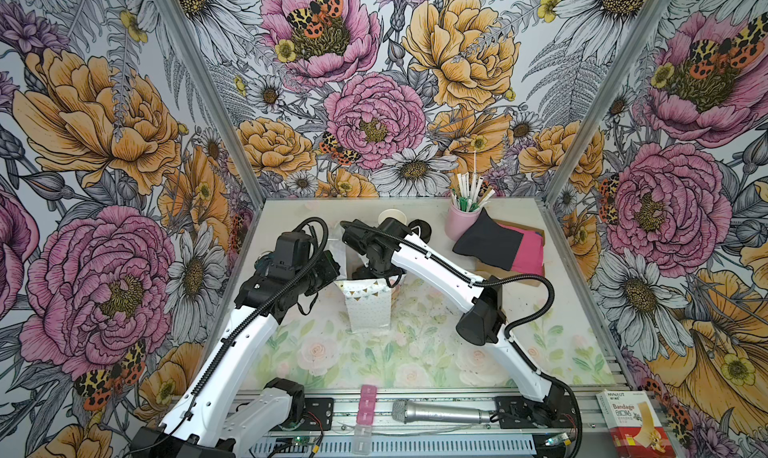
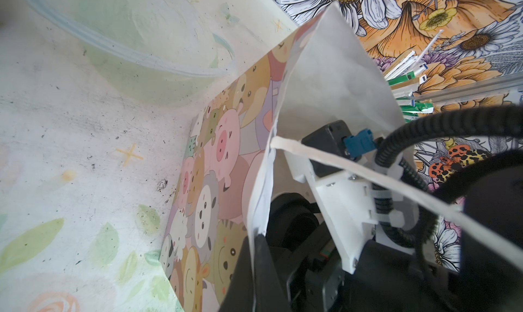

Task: Pack a coffee takeout order
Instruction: Place the coffee cup in the cup tray.

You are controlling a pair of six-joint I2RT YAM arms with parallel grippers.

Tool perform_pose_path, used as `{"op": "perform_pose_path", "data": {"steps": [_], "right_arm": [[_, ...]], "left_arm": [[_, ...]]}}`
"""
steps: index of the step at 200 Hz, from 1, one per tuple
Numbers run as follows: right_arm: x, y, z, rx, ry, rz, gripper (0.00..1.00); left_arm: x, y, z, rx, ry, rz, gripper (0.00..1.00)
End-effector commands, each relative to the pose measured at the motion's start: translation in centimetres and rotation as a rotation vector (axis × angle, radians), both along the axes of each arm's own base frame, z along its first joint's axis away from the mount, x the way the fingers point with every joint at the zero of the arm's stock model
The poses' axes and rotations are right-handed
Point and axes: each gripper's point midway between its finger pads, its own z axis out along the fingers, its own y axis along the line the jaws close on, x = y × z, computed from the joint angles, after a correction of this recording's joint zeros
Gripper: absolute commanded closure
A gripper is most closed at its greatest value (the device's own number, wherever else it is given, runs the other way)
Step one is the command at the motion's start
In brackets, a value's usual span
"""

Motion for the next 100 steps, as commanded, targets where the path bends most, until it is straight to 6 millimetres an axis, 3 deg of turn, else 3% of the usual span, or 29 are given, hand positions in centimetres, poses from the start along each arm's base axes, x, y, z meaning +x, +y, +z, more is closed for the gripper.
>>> {"op": "perform_pose_path", "data": {"steps": [1,100], "right_arm": [[-0.2,-0.9,0.0,-0.031,0.021,-0.041,0.49],[-1.9,-0.1,-4.5,-0.103,0.123,0.042,0.46]], "left_arm": [[0.0,1.0,0.2,0.043,-0.016,0.026,1.00],[0.0,0.7,0.1,0.048,-0.014,0.016,1.00]]}}
